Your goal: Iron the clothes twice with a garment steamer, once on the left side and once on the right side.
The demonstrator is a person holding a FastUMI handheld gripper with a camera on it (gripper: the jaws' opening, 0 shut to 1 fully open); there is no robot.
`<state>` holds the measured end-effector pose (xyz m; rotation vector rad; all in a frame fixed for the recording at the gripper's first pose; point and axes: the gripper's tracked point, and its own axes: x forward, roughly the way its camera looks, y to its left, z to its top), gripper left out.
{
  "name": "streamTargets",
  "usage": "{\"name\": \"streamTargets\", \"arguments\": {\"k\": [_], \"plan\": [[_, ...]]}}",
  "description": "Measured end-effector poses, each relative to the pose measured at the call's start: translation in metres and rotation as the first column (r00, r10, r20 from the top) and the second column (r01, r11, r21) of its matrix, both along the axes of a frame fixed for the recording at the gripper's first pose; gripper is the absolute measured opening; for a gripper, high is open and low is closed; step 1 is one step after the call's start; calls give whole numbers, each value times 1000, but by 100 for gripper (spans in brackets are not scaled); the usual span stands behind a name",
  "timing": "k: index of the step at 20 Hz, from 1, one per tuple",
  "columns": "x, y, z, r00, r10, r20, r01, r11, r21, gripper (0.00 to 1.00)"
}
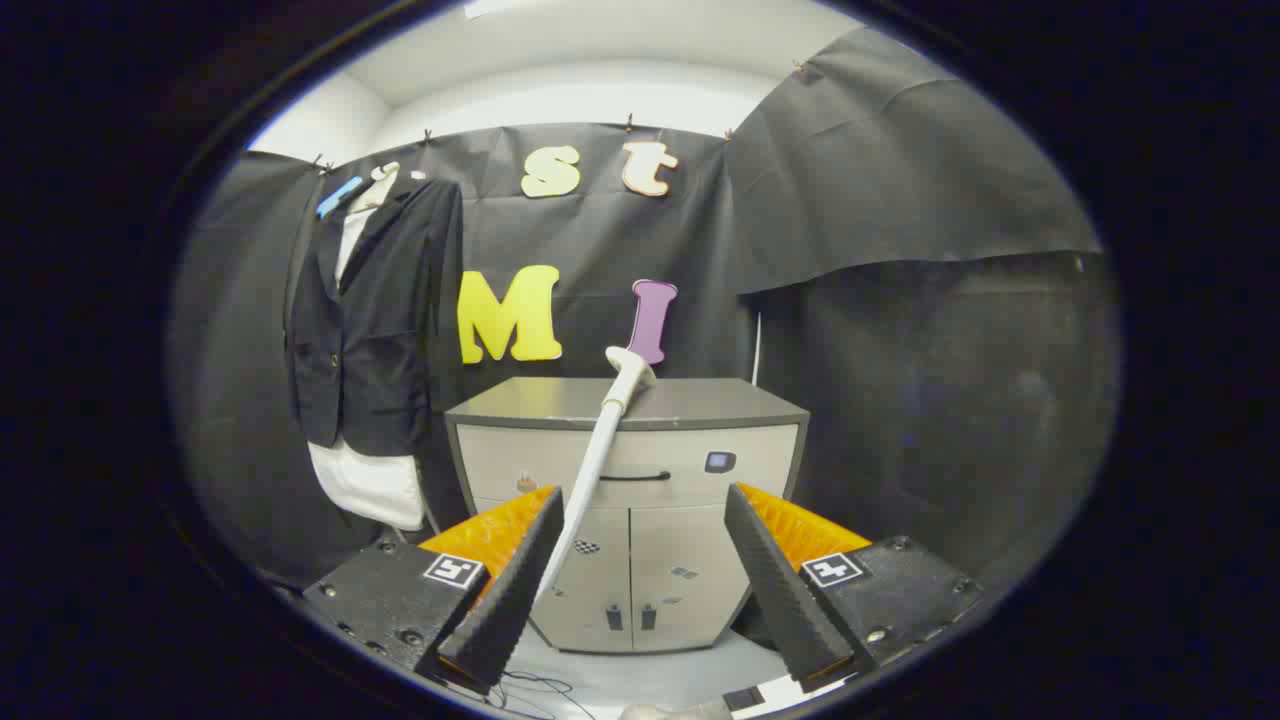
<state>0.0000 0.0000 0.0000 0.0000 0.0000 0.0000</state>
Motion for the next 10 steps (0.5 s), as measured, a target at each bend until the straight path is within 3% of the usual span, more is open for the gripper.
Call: {"name": "streamTargets", "arguments": {"k": [10], "plan": [[-11,24,-3,1000,-20,1,20,1000,-5,100]]}}
